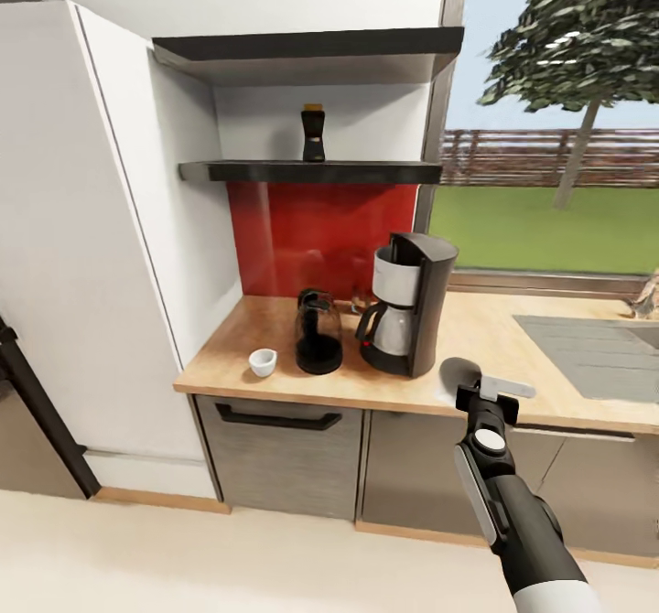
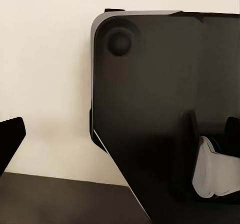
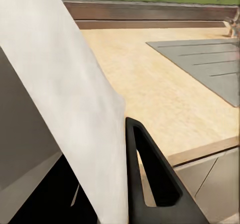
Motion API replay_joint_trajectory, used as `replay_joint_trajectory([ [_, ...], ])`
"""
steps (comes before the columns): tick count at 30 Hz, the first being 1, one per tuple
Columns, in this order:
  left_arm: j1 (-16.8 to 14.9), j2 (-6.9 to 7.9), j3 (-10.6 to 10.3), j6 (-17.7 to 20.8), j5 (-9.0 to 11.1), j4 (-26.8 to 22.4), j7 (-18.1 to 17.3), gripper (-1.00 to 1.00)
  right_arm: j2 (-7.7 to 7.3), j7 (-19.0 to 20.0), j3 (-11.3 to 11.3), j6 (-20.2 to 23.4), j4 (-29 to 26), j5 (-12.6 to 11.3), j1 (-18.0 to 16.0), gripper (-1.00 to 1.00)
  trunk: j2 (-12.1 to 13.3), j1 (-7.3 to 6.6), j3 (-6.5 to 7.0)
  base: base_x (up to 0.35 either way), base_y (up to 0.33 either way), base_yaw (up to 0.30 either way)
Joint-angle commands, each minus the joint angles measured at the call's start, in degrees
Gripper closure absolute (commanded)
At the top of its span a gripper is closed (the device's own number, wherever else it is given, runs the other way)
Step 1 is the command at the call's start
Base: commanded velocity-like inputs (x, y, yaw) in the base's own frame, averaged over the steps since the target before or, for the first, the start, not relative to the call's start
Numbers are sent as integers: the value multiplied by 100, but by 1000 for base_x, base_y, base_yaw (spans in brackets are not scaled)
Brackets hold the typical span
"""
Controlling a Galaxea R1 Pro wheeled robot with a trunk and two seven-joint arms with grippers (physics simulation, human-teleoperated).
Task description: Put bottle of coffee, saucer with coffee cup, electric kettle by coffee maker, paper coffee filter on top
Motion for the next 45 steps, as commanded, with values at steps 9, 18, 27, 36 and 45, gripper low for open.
replay_joint_trajectory([
  [9, -1, 1, -32, -11, 56, -3, 0, -100, 2, -25, 4, 34, -7, -9, -6, 100, -13, 4, -13, 0, 75, -15],
  [18, -1, 1, -30, -11, 57, -3, 0, -100, 2, -25, 4, 34, -7, -13, -6, 100, -13, 4, -13, 0, 162, -2],
  [27, -1, 1, -36, -11, 57, -3, 0, -100, 2, -25, 4, 34, -7, -10, -6, 100, -13, 4, -13, 0, 313, -232],
  [36, -1, 3, -30, -11, 59, -3, 0, -100, 2, -25, 4, 34, -7, -9, -6, 100, -13, 4, -13, 0, 222, -106],
  [45, -1, 10, -21, -11, 64, -3, 0, -100, 2, -25, 4, 28, -7, -8, -6, 100, -13, 4, -13, 0, 14, -1],
])
